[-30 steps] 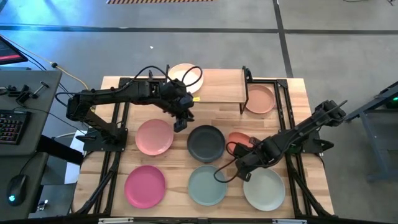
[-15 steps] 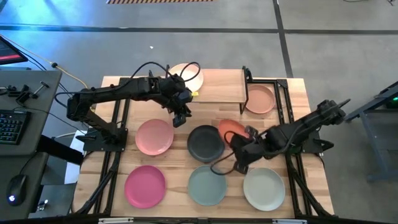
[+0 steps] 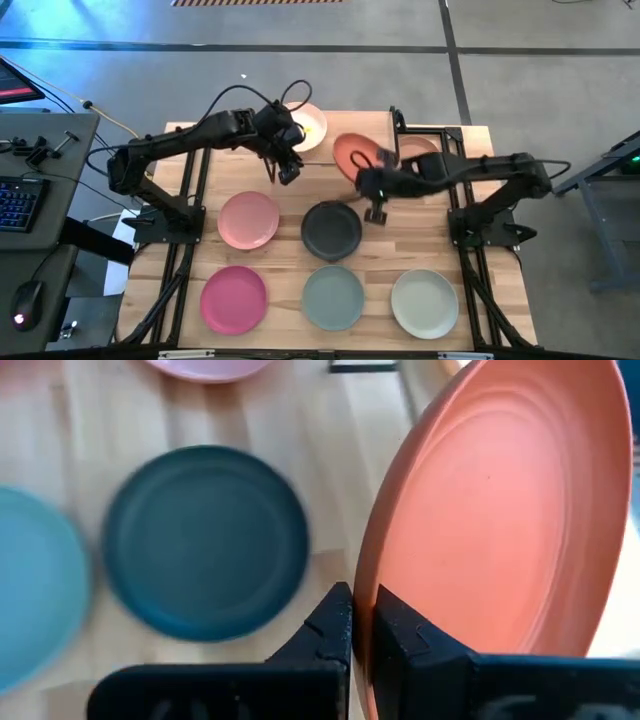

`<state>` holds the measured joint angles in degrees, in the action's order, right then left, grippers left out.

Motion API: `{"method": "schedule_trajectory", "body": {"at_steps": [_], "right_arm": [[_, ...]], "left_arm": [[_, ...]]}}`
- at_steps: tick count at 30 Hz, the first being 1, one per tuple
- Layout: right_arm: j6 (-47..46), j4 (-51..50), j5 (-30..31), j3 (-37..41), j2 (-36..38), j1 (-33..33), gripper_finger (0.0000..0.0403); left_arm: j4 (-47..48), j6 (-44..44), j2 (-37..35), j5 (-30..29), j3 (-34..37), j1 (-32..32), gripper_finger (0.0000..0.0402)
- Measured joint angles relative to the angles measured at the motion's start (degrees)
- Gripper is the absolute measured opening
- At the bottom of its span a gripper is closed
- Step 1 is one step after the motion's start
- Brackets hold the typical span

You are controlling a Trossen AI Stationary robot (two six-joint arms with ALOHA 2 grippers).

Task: Place and stack plates onto a shelf
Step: Stack the orange plate on top of the light orange plate on the shelf

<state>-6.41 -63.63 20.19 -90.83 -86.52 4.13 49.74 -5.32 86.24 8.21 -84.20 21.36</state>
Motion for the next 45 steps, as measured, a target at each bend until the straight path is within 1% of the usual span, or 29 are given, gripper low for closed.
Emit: {"method": "schedule_trajectory", "body": {"at_steps": [6,12,20,24,28,34,40,45], "right_arm": [[13.28,4.89,-4.28,0.0,0.0,-7.24,0.0],[26.52,8.95,-5.57,0.0,0.0,-12.85,0.0],[44.59,19.5,-8.89,0.0,-0.38,-19.58,0.0],[49.86,23.98,-9.29,0.0,-1.68,-22.69,0.0],[53.9,25.79,-9.27,0.0,-3.6,-25.45,0.0],[61.4,27.34,-9.9,0.0,-7.67,-27.58,0.0],[70.84,28.32,-13.55,0.0,-10.62,-27.34,0.0],[72.5,28.72,-15.89,0.0,-12.41,-26.35,0.0]], "left_arm": [[0.0,0.0,0.0,-0.03,0.0,3.03,0.0074],[0.0,-0.43,0.0,-0.06,0.0,5.57,0.0074],[-0.38,-2.11,0.0,-0.15,-0.05,7.72,0.0074],[-0.32,-2.8,0.0,-0.1,-1.2,7.94,0.0074],[-0.2,-3.42,0.0,-0.07,-3.24,7.54,0.0074],[-0.28,-3.54,0.0,0.02,-7.19,7.36,0.0074],[0.36,-3.54,-0.02,-2.64,-10.16,7.49,0.0074],[0.22,-3.59,-1.38,-5.35,-11.48,8.35,0.0074]]}}
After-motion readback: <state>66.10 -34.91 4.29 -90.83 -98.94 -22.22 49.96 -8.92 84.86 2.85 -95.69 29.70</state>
